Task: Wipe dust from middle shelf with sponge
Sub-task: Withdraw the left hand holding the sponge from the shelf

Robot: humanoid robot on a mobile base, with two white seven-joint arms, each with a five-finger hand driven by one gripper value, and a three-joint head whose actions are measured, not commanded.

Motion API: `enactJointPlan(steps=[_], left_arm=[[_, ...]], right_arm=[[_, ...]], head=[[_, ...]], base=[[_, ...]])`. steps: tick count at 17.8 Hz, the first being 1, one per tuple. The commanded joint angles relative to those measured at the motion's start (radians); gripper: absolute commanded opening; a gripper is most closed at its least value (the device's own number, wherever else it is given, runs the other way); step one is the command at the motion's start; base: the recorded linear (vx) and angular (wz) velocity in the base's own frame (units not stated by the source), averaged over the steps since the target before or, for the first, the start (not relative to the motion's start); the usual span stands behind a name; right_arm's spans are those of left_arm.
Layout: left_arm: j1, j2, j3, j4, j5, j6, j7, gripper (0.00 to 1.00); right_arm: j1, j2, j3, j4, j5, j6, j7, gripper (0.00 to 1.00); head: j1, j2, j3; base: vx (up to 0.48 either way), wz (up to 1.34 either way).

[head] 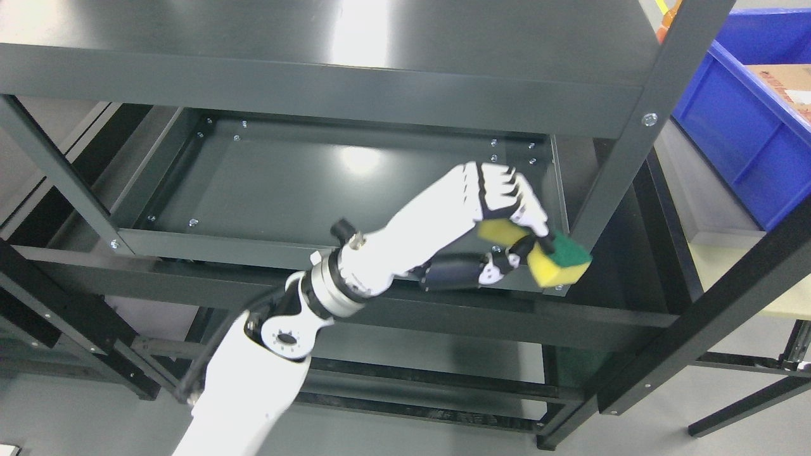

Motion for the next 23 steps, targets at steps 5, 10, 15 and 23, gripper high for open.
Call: enactJointPlan(steps=[5,10,15,23], left_arm=[[0.181,-0.01,0.579,-0.038,0.281,0.649,0.067,0.0],[0.181,-0.01,0.72,-0.135,0.282,0.831,0.07,0.0],[0.181,-0.01,0.745,-0.134,0.29,0.84,0.067,0.0],[0.191,-0.01,0.714,-0.114,0.333,0.84,0.064,0.0]], right_arm=[[0.0,-0.017,-0.001,-0.017,0.0,0.001,-0.001,1.0],[0.0,-0.017,-0.001,-0.017,0.0,0.001,-0.001,1.0],[0.0,-0.017,-0.001,-0.017,0.0,0.001,-0.001,1.0],[0.0,-0.017,0.001,-0.017,0.0,0.001,-0.001,1.0]], head=[[0.0,0.0,0.0],[0.0,0.0,0.0],[0.0,0.0,0.0],[0.0,0.0,0.0]], base=[[0.0,0.0],[0.0,0.0],[0.0,0.0],[0.0,0.0]])
